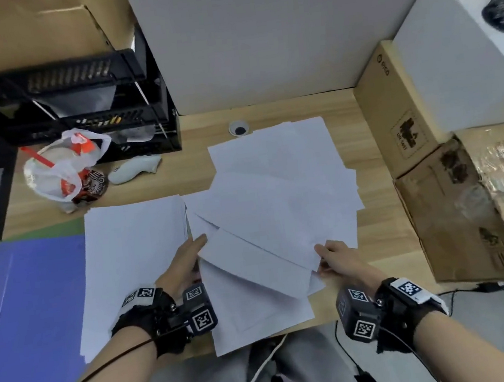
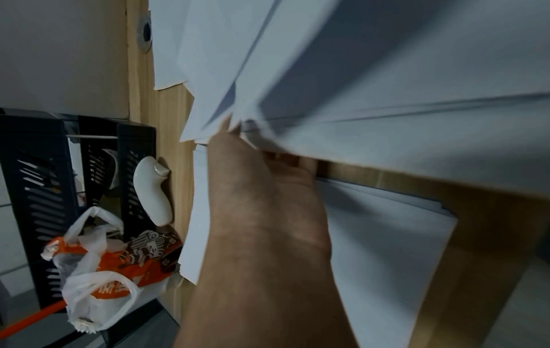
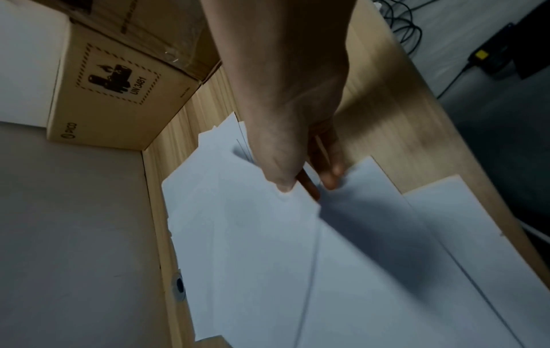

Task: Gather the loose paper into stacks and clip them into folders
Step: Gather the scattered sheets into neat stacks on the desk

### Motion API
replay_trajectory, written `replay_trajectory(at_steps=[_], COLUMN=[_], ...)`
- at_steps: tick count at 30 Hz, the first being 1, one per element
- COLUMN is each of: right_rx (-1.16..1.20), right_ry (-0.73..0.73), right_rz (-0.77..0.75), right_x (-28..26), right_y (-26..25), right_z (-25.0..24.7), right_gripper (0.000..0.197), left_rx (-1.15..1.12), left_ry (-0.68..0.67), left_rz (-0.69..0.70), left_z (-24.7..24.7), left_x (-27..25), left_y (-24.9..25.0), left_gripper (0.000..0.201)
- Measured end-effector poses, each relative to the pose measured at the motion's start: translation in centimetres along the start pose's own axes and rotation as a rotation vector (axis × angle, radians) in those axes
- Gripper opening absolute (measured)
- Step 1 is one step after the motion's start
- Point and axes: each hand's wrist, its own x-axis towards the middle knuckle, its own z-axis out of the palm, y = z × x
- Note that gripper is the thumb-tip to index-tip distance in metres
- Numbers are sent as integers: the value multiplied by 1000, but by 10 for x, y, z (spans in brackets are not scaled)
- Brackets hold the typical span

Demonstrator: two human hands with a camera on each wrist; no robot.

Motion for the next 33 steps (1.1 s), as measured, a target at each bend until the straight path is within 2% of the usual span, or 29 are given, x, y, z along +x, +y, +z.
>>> replay_trajectory(at_steps=[2,4,5,7,9,12,14,17,21,23,25,27,30,32,33], right_rx=[-38,-25,-12,-5,63,315,311,207,-39,-134,-208,-208,-35,-23,-25], right_ry=[-45,-57,-29,93,224,270,143,-141,-434,-538,-597,-560,-261,-89,-88], right_rz=[-34,-52,-58,-73,-54,54,113,143,167,162,161,154,95,16,-9], right_x=[2,10,13,19,22,15,3,-8,-19,-25,-30,-32,-22,-9,-7], right_y=[-1,-1,-2,-3,-4,-9,-15,-14,-9,-12,-16,-18,-16,-17,-23], right_z=[-3,-4,-4,-3,-5,-6,3,25,52,58,54,39,-1,-24,-30], right_gripper=[34,33,34,38,39,29,23,24,26,29,39,48,53,76,89], left_rx=[-26,51,128,249,251,186,154,100,-74,-21,71,129,220,202,181], left_ry=[-102,-194,-190,-114,-26,86,102,62,-73,-71,-17,-2,-42,-137,-195], left_rz=[-43,4,38,100,143,172,173,143,76,113,180,246,336,338,345], left_z=[2,6,9,10,12,10,7,10,18,22,27,28,17,4,-1], left_x=[-2,-7,-9,-8,-5,-2,0,-2,-5,-4,-6,-9,-16,-25,-31], left_y=[1,-2,-3,-8,-10,-7,-7,-5,3,2,3,6,23,39,45], left_gripper=[36,30,32,41,45,50,54,55,25,45,50,49,53,60,61])
